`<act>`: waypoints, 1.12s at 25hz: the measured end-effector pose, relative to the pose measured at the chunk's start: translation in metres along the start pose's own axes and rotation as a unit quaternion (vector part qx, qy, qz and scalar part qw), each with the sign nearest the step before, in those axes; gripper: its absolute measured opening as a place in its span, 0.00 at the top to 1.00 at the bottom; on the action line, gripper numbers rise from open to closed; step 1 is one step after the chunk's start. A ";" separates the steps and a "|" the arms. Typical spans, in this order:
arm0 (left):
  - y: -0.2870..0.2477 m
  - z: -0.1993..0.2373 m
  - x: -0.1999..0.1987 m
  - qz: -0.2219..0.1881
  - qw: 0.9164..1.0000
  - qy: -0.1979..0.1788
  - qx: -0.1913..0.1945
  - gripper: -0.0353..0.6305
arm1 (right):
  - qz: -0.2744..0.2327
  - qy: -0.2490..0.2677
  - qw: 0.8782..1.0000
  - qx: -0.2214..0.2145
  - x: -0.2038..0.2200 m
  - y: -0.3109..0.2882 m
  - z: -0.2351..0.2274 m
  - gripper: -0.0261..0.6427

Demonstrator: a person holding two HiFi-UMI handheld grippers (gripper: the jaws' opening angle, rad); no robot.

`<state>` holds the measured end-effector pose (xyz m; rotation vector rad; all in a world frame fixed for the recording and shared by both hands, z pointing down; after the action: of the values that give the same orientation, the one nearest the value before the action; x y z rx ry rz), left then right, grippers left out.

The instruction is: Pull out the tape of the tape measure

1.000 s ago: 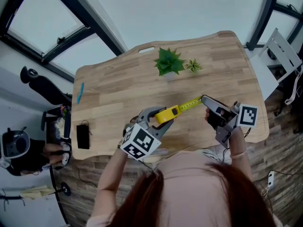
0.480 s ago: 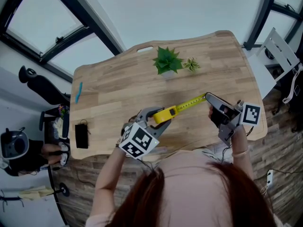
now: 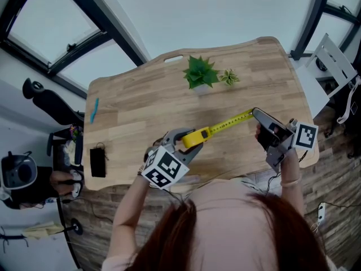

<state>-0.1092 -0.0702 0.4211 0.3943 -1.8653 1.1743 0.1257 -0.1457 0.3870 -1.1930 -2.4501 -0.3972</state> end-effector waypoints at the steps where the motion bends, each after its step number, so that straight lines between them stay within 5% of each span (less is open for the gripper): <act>1: 0.000 0.001 0.001 0.001 1.000 0.000 0.000 0.70 | -0.001 0.001 1.000 0.000 -0.001 0.000 0.000 0.89; 28: -0.001 0.012 0.022 0.024 1.000 0.015 0.004 0.70 | -0.030 0.021 0.999 0.018 -0.031 0.010 -0.011 0.89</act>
<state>-0.1272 -0.0766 0.4374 0.3372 -1.8537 1.2137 0.1540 -0.1658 0.3837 -1.0868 -2.4511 -0.3885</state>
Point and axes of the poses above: the fingertips, and each gripper's own axes: y backward along the fingers, z to its left, x out of its underside, the point moved 5 cm from there along y, backward along the fingers, and after that the axes turned 6 degrees about -z, right-handed, at the moved point
